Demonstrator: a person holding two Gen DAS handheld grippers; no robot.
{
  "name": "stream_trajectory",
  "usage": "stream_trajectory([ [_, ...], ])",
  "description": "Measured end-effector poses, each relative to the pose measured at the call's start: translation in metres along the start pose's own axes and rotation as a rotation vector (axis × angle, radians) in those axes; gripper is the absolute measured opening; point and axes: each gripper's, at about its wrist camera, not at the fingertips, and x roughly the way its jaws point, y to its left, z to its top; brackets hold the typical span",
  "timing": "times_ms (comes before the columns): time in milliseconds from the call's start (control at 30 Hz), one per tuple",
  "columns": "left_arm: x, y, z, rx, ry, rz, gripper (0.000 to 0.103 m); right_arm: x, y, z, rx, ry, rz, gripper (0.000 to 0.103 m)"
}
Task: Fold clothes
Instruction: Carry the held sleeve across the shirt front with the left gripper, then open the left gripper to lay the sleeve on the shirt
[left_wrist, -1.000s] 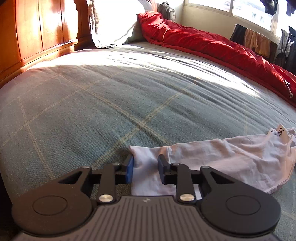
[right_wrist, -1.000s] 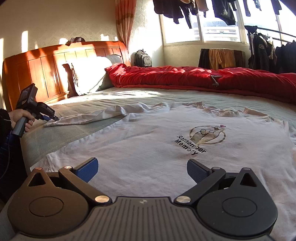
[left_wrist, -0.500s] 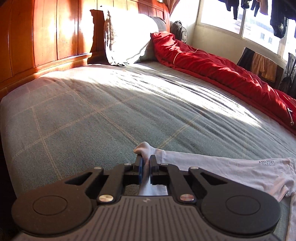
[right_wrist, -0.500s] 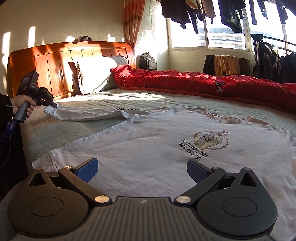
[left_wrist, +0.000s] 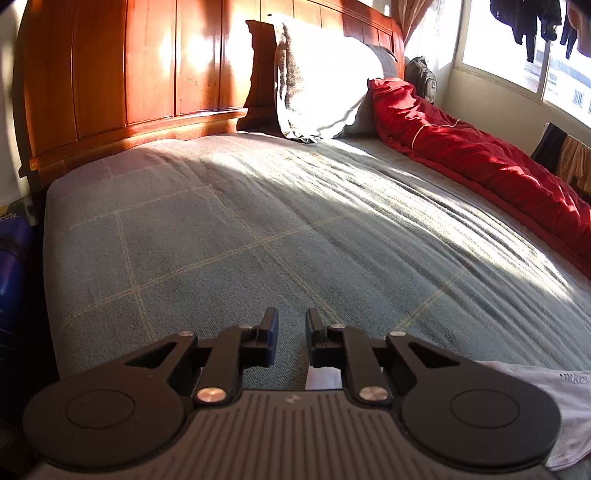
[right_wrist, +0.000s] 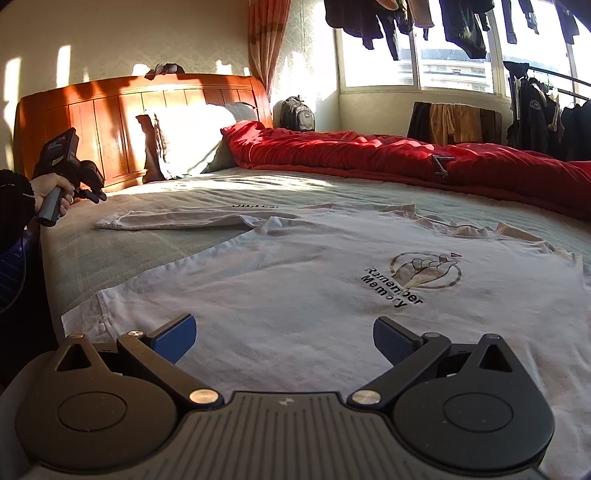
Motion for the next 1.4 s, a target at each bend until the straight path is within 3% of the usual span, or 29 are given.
stream_trajectory([
  [200, -0.014, -0.036, -0.026, 0.048, 0.074, -0.184, 0.017, 0.0, -0.004, 0.0, 0.051, -0.005, 0.014, 0.103],
  [433, -0.036, -0.172, -0.064, 0.276, 0.156, -0.486, 0.026, -0.004, -0.006, 0.003, 0.089, -0.024, 0.049, 0.103],
  [567, -0.04, -0.245, -0.088, 0.378, 0.173, -0.586, 0.026, -0.004, -0.004, 0.002, 0.062, -0.019, 0.031, 0.103],
  [733, -0.026, -0.285, -0.112, 0.426, 0.218, -0.568, 0.026, -0.009, -0.002, 0.001, 0.053, -0.023, 0.044, 0.103],
  [833, -0.023, -0.274, -0.124, 0.428, 0.262, -0.551, 0.027, -0.013, 0.001, 0.001, 0.027, -0.025, 0.04, 0.103],
  [933, -0.036, -0.264, -0.129, 0.511, 0.264, -0.548, 0.029, -0.015, 0.001, 0.001, 0.023, -0.027, 0.04, 0.103],
  [1000, -0.042, -0.257, -0.119, 0.484, 0.296, -0.546, 0.029, -0.017, -0.002, 0.0, 0.043, -0.027, 0.049, 0.103],
  [1067, -0.044, -0.253, -0.106, 0.445, 0.265, -0.55, 0.034, -0.019, -0.006, 0.0, 0.066, -0.032, 0.053, 0.103],
  [1133, -0.036, -0.252, -0.093, 0.399, 0.204, -0.507, 0.046, -0.02, -0.009, 0.001, 0.08, -0.039, 0.046, 0.103],
  [1233, -0.003, -0.25, -0.088, 0.301, 0.258, -0.467, 0.046, -0.02, -0.013, 0.001, 0.1, -0.045, 0.026, 0.103],
  [1400, 0.023, -0.245, -0.084, 0.277, 0.174, -0.444, 0.047, -0.013, -0.021, -0.002, 0.133, -0.021, 0.013, 0.103],
])
